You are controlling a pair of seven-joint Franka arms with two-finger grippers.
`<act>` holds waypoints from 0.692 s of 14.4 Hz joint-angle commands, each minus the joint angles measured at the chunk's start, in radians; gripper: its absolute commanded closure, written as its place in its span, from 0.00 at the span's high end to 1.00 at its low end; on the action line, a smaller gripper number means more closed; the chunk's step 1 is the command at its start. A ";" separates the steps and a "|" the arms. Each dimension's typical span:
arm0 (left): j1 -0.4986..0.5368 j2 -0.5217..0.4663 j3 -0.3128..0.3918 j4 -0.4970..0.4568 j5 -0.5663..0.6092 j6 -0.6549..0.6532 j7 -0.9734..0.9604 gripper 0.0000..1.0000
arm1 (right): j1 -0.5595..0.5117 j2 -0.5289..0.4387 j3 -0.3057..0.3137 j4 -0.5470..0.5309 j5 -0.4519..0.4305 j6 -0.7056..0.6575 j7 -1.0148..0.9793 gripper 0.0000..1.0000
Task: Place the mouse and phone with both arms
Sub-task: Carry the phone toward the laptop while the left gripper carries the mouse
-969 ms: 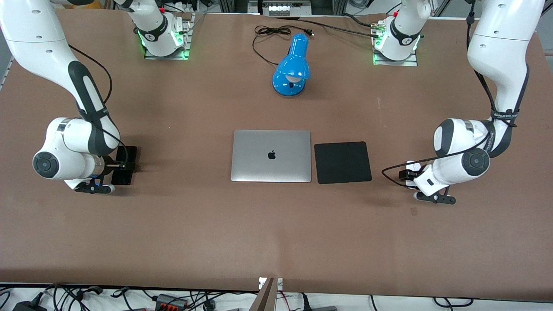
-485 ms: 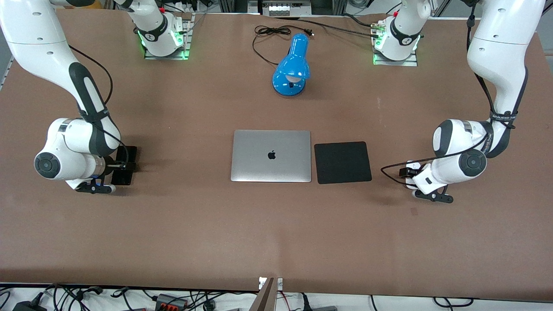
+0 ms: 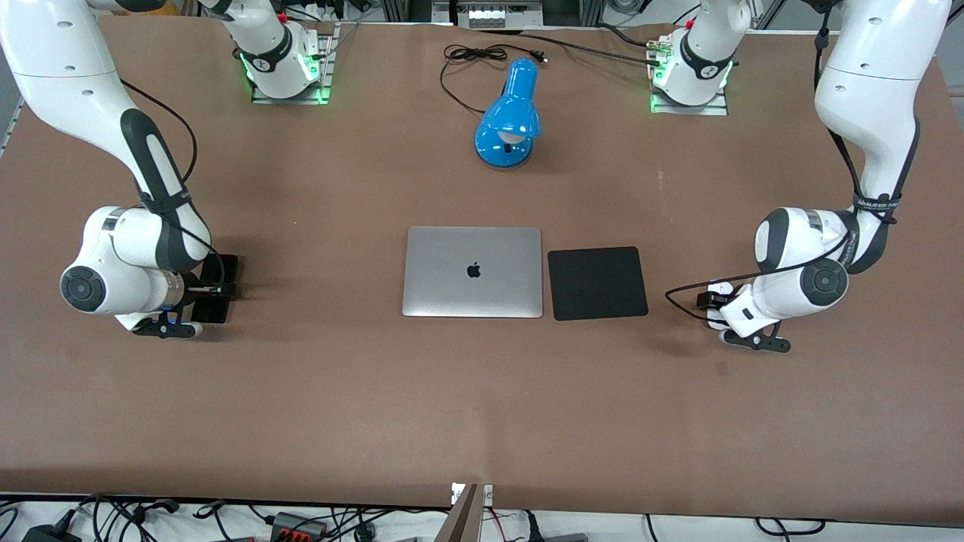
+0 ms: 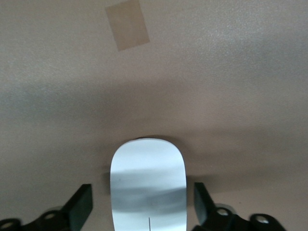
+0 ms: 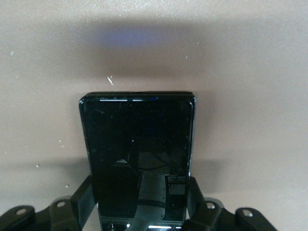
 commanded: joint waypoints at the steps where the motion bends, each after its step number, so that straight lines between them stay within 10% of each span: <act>1: 0.005 -0.003 -0.002 -0.008 0.017 0.018 0.020 0.68 | 0.005 -0.019 0.014 0.022 -0.007 -0.029 0.000 0.34; 5: 0.001 -0.009 -0.003 -0.001 0.020 0.011 0.008 0.44 | 0.034 -0.035 0.095 0.095 0.014 -0.127 0.018 0.34; 10: -0.070 -0.035 -0.075 0.048 0.020 -0.075 -0.211 0.40 | 0.173 -0.001 0.192 0.152 0.022 -0.118 0.268 0.34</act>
